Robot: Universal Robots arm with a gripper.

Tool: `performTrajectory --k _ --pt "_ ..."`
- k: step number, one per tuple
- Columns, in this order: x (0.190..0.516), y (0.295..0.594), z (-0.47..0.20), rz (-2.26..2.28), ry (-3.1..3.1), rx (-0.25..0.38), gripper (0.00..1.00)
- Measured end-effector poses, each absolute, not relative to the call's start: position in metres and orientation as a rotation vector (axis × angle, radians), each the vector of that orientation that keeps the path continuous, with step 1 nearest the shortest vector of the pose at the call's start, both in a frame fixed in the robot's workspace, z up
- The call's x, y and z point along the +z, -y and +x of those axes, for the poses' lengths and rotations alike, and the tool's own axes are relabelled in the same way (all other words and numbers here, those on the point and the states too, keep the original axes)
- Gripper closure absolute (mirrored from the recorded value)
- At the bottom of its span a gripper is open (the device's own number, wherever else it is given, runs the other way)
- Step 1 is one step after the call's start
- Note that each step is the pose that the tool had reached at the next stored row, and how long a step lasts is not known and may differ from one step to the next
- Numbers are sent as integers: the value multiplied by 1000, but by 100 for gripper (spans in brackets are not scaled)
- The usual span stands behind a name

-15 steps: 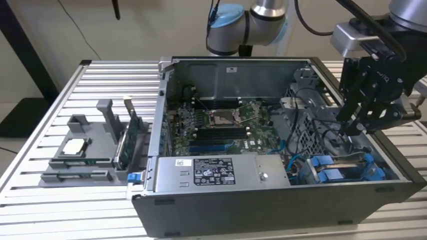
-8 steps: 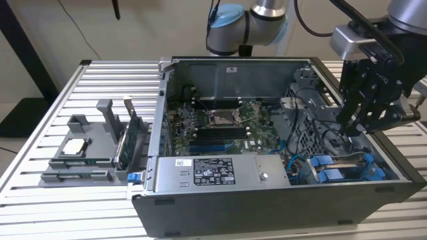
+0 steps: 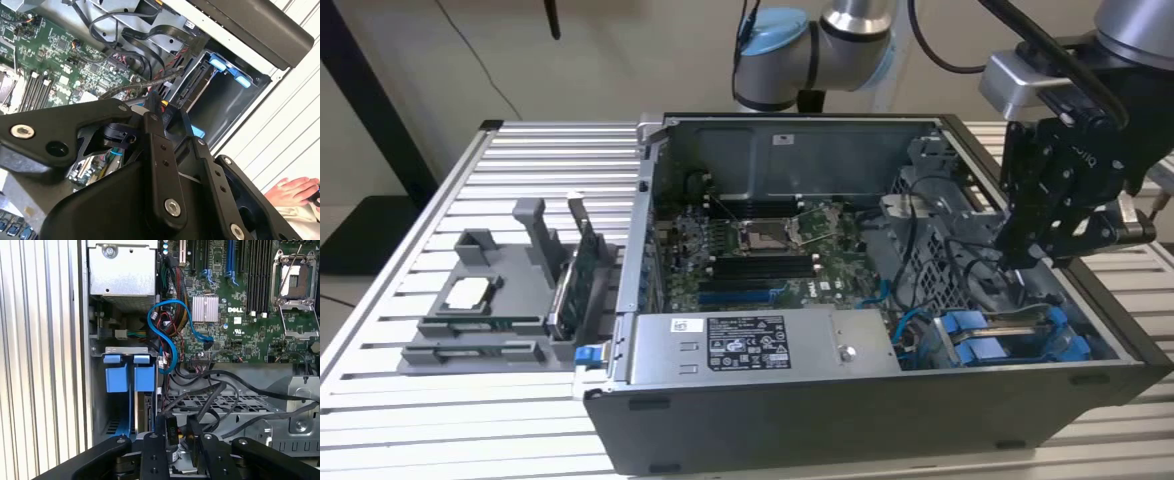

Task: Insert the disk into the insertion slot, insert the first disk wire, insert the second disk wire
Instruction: 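Insert the first disk wire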

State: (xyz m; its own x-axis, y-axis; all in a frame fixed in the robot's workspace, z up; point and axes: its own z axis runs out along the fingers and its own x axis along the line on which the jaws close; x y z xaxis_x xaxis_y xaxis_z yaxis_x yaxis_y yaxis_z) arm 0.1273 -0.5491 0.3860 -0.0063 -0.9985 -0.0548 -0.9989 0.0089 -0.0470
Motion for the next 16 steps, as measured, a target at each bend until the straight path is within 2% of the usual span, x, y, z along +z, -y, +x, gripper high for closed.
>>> performTrajectory --k 7,9,10,16 --pt "386 549 127 -2162 -2179 8 69" --pt "386 549 127 -2162 -2179 8 71" --pt "386 549 127 -2162 -2179 8 78" --pt "386 549 127 -2162 -2179 8 81"
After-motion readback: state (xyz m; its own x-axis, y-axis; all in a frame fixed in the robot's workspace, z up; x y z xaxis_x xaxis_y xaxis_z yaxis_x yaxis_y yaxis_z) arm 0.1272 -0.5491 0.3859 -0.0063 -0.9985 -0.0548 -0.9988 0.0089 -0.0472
